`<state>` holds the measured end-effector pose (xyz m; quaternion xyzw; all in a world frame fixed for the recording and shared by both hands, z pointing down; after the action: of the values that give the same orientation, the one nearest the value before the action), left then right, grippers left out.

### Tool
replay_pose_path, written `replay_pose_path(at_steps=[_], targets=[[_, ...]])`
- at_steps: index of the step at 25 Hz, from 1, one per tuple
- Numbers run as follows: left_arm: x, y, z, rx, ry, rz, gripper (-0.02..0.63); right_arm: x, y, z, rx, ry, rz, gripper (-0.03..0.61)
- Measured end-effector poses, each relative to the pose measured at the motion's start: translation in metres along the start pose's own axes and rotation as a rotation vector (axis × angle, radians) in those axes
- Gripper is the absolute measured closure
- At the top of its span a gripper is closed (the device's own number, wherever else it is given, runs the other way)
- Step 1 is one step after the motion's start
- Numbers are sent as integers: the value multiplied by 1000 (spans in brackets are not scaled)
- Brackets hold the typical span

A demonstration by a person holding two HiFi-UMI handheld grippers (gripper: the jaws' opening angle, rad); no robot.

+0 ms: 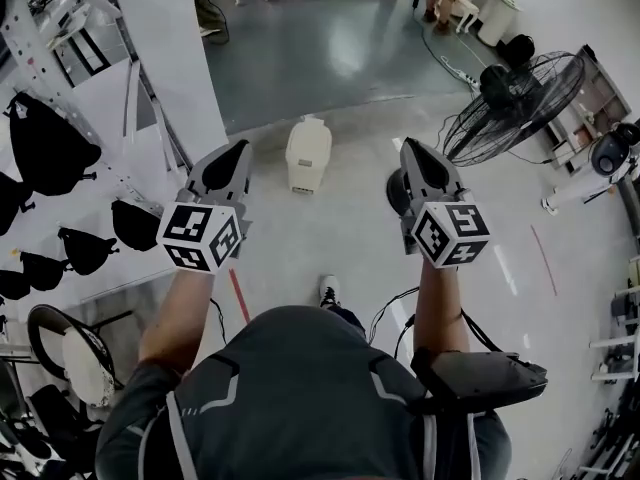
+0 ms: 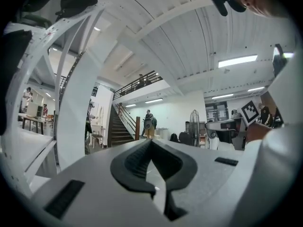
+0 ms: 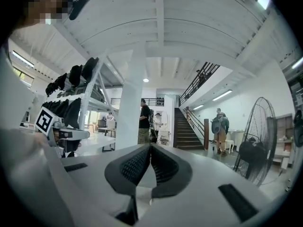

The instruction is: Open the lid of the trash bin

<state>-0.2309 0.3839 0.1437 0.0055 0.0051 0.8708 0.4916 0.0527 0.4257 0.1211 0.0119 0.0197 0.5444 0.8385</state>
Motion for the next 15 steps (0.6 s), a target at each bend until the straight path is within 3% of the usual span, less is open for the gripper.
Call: replay_pose_path(at_steps=[9, 15], targets=[[-110, -4, 4, 13, 28, -90, 604, -71, -99, 15, -7, 10, -88, 551], [-182, -20, 8, -1, 48, -105, 604, -105, -155, 27, 6, 15, -129, 551]])
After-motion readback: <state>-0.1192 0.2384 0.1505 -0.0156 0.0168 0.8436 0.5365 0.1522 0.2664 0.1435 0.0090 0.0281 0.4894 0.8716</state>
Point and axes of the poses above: the fingertips, and each gripper's own axes: x backward along the fingers, y to its left, z out of its underside, the point moved 4 cm from there along x, backward along the fingers, and after that the axes turned 7 degrees about -z, right-handed, at the moved point
